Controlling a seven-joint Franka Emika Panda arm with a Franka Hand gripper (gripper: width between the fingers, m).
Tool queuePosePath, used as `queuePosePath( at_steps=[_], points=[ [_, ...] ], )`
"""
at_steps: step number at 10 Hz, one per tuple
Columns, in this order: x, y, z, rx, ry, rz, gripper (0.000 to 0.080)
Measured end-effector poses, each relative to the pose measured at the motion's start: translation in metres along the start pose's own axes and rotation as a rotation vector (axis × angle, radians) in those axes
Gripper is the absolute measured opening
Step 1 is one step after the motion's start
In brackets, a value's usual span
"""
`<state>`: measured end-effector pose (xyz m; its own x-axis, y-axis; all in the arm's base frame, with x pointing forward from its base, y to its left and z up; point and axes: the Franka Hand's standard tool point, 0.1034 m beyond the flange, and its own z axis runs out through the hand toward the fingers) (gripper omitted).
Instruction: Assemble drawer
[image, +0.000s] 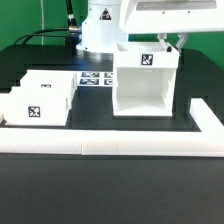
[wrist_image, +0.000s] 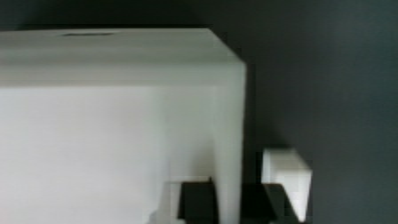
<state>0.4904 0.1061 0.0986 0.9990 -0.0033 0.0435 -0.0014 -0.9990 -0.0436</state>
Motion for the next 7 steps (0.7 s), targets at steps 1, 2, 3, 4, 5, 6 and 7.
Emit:
queuePosePath(
  at_steps=[1, 2, 3, 4, 5, 6, 7],
  points=[
    [0.022, 0.001, 0.001, 0.005, 0.022, 0.011, 0.0038],
    [0.044, 0.004, 0.002, 0.009, 0.042, 0.012, 0.0038],
    [0.070, 0.007, 0.002, 0.012, 0.072, 0.014, 0.0038],
    [0.091, 0.008, 0.003, 0.017, 0.109, 0.005, 0.0038],
    [0.108, 0.002, 0.004, 0.027, 0.158, 0.007, 0.0038],
    [0.109, 0.002, 0.004, 0.028, 0.161, 0.007, 0.0038],
    [0.109, 0.002, 0.004, 0.028, 0.161, 0.007, 0.0038]
  ],
)
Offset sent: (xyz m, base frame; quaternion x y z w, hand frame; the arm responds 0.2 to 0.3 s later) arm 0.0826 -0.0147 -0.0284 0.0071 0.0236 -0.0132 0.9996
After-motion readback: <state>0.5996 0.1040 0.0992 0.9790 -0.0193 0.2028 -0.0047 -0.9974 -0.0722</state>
